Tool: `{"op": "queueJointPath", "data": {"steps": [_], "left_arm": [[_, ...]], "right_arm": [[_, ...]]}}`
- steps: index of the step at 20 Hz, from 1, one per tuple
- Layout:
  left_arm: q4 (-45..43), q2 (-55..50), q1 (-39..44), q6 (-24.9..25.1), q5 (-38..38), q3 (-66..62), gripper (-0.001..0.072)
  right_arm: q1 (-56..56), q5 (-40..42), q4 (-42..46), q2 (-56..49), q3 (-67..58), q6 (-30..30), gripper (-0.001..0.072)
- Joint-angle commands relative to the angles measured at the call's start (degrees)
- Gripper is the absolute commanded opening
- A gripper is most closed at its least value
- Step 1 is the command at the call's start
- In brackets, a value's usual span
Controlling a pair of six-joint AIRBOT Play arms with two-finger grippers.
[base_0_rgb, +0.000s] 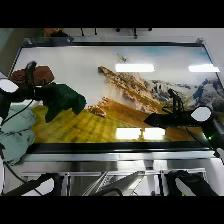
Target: Fold the shirts.
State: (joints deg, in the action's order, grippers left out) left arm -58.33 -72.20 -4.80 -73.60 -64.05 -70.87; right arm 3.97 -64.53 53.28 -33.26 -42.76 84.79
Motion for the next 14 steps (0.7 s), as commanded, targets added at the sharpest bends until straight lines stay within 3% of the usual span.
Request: {"op": "queueJointPath", "data": {"steps": [1,8,14], "left_arm": [[0.1,6.4,8.9,-4.8,-3.9,-7.5,0.0006],[2.7,3.8,33.2,-9.6,-2.4,-20.2,0.0006],[2.5,-8.9,40.4,-11.0,-0.7,-20.1,0.0013]], "right_arm": [[0.0,0.1,-0.2,2.6,0.0,0.0,0.0436],[-2.4,0.2,-0.1,9.0,-1.5,0.0,0.0436],[-2.6,-0.7,0.5,10.5,-1.5,0.0,0.0437]]}}
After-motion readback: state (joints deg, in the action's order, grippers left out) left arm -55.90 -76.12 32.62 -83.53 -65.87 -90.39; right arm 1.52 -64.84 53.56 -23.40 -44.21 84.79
